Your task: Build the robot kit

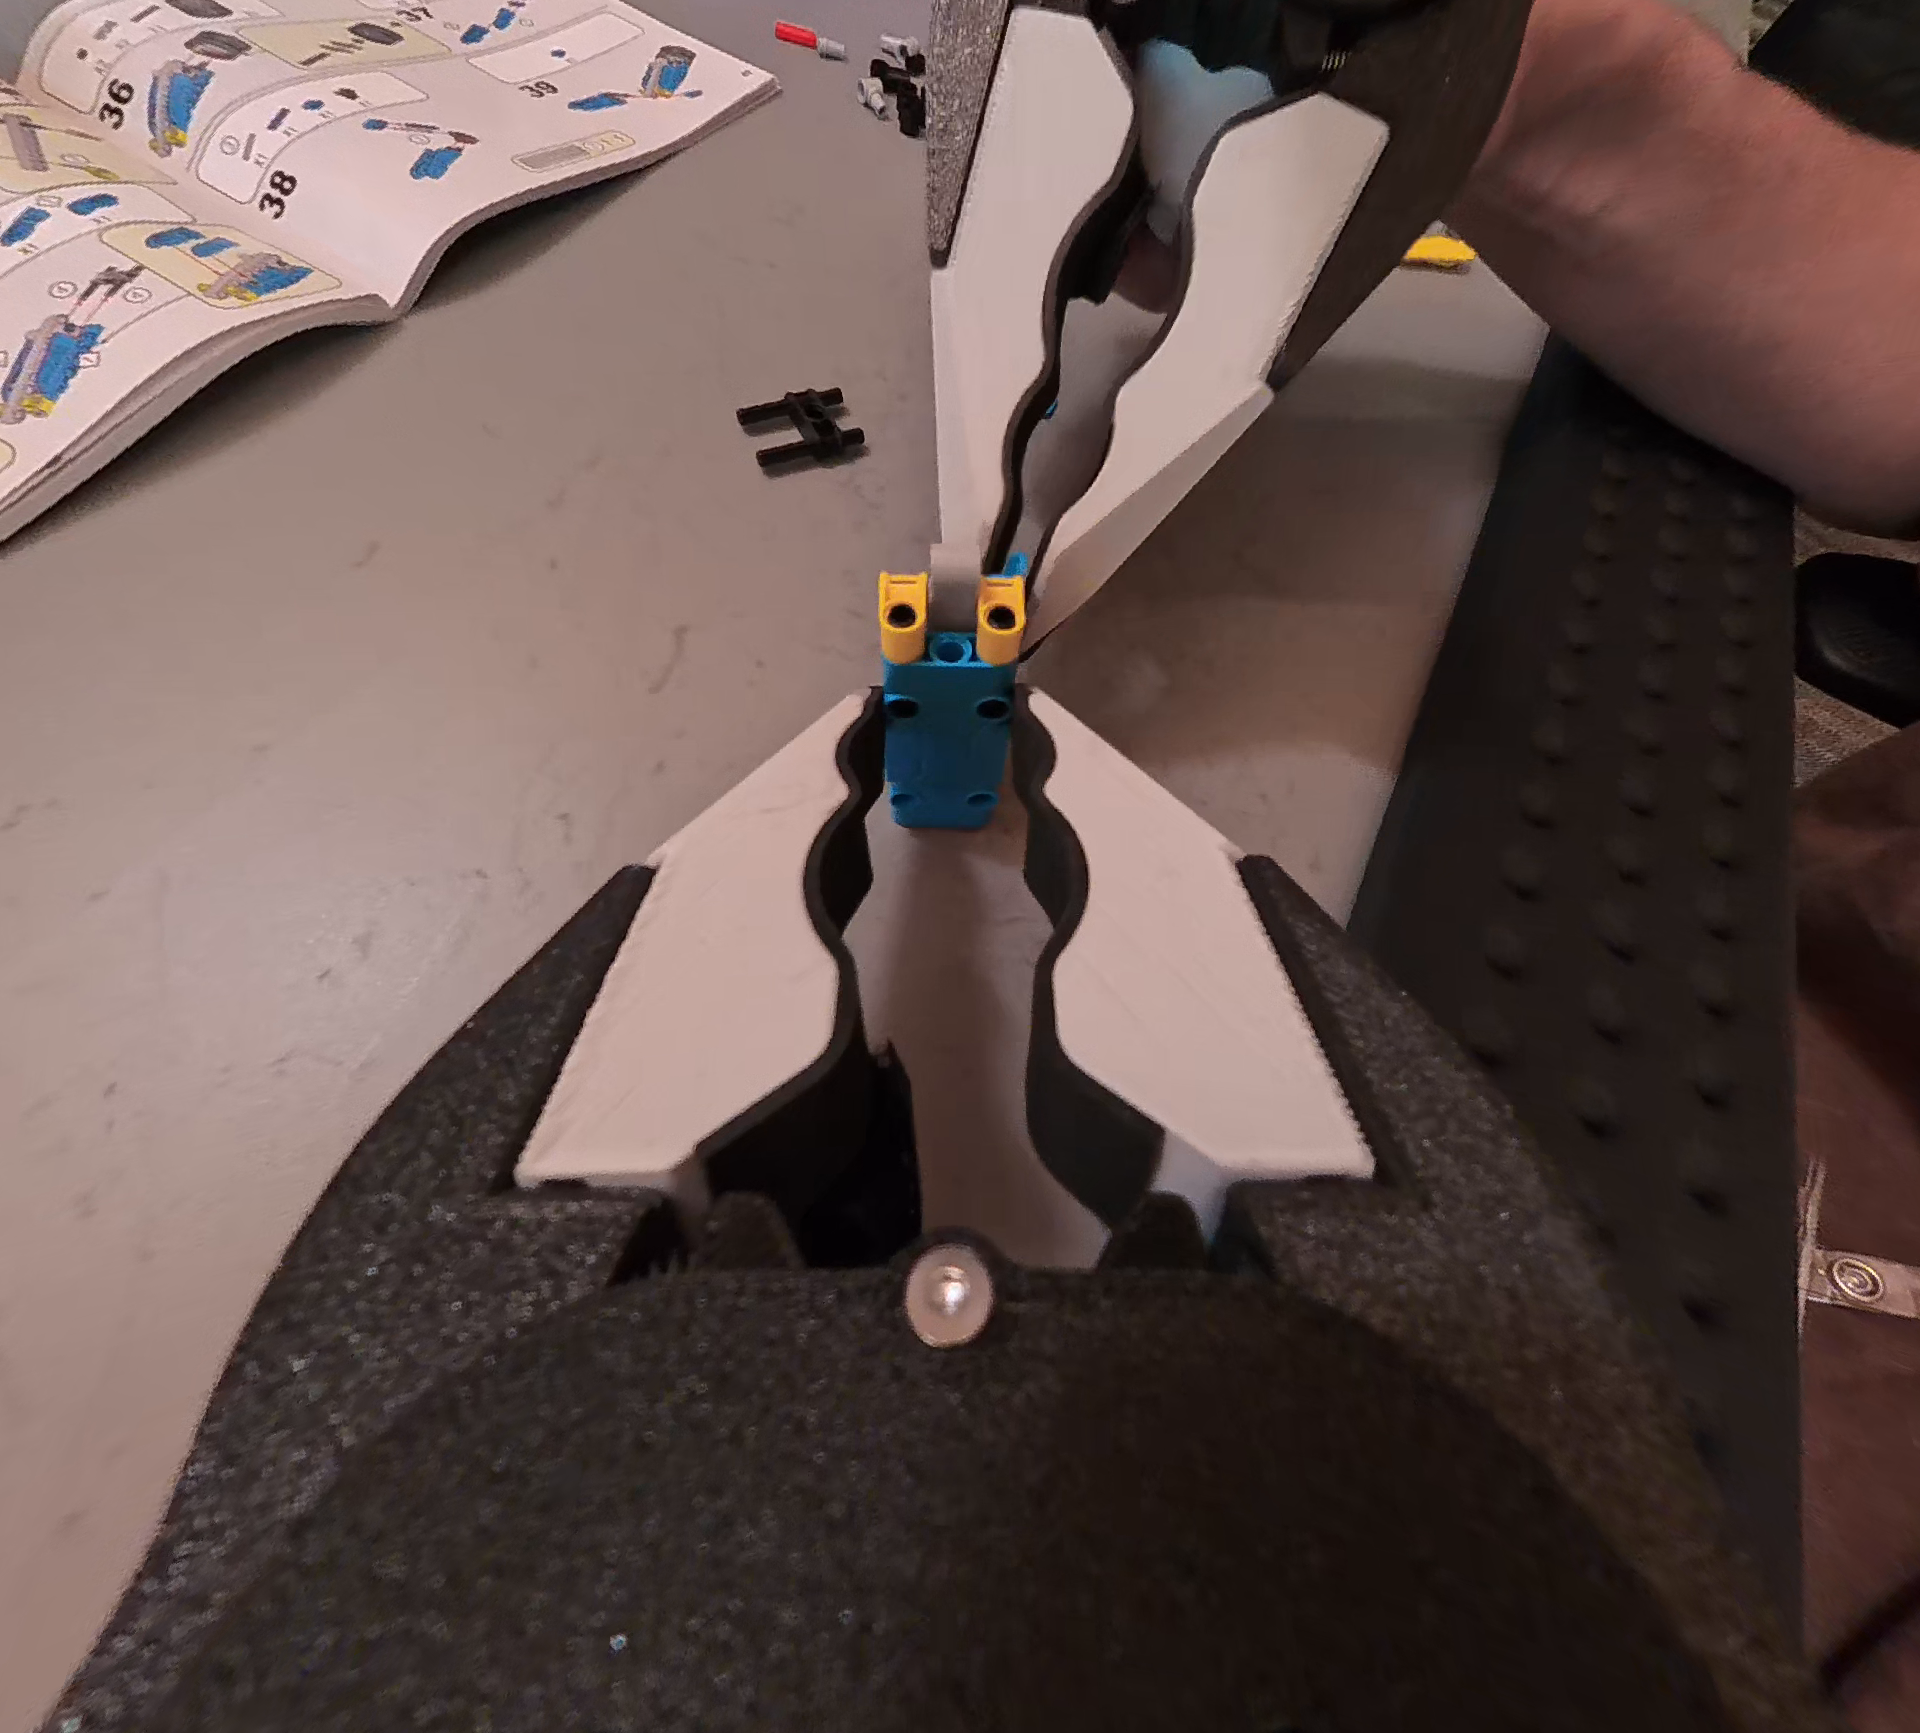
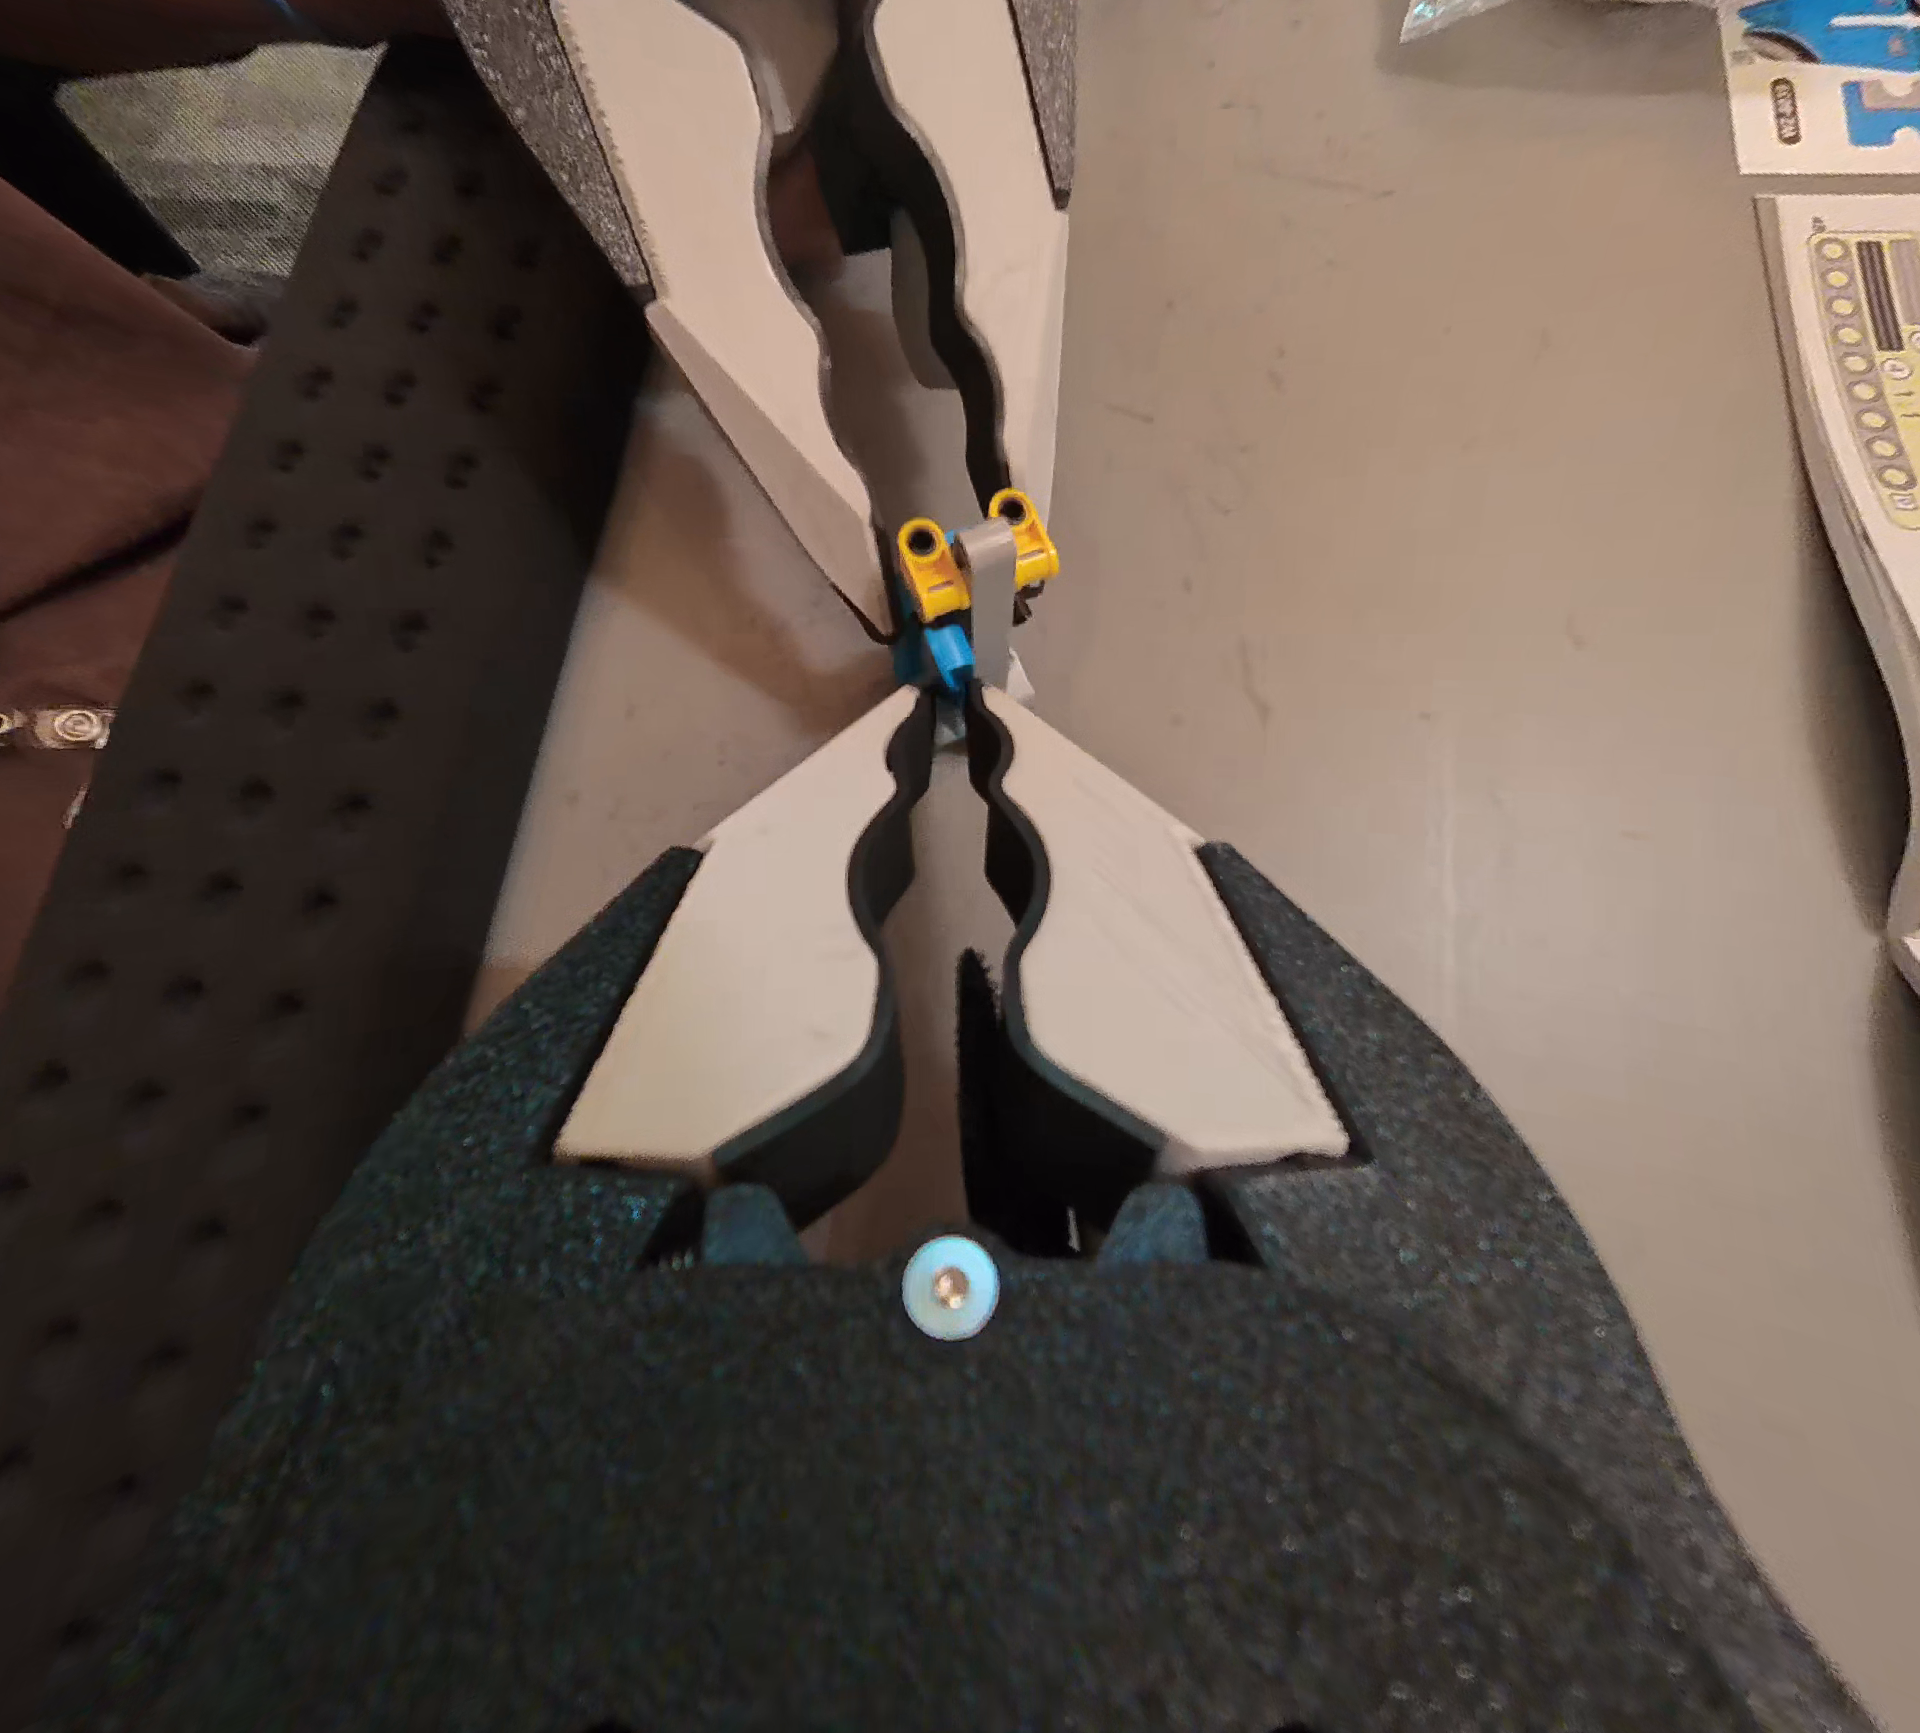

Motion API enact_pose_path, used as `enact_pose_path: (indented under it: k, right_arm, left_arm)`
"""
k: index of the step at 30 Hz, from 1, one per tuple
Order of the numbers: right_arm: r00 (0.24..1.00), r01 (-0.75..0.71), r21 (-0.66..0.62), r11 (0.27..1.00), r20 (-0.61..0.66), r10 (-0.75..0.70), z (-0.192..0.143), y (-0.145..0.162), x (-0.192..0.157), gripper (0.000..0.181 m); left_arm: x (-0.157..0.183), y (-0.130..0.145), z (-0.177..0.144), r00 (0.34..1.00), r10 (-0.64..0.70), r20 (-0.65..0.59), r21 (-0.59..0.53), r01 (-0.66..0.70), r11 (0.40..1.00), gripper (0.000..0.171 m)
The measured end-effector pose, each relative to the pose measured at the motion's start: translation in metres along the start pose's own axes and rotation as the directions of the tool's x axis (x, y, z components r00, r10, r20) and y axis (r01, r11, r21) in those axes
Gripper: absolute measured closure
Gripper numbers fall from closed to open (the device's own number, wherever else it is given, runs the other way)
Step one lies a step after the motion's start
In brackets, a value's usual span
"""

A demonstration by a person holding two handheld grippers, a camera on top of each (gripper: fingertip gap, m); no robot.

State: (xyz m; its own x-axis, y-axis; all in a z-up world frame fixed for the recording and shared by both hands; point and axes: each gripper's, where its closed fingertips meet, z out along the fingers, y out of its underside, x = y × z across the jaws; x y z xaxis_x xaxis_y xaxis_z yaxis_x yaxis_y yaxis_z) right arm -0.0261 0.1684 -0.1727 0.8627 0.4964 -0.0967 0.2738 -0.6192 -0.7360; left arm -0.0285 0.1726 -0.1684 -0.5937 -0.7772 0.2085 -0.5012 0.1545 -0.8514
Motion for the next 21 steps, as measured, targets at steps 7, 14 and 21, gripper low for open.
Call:
enact_pose_path:
  k: [7, 14, 21]
  right_arm:
    - [0.998, -0.031, 0.096, 0.995, 0.058, 0.025, -0.006, -0.010, -0.003, 0.169]
    - [0.999, -0.007, 0.041, 0.999, 0.035, 0.006, -0.002, 0.001, 0.001, 0.174]
    - [0.999, -0.030, 0.055, 0.998, 0.030, 0.029, -0.018, -0.002, 0.003, 0.174]
  left_arm:
    - [0.000, 0.000, 0.000, 1.000, -0.001, -0.002, 0.000, 0.001, 1.000, 0.148]
    - [0.000, 0.000, 0.000, 1.000, -0.011, -0.007, 0.001, 0.011, 1.000, 0.148]
    - [0.001, 0.000, 0.000, 1.000, -0.010, -0.012, 0.001, 0.010, 1.000, 0.148]
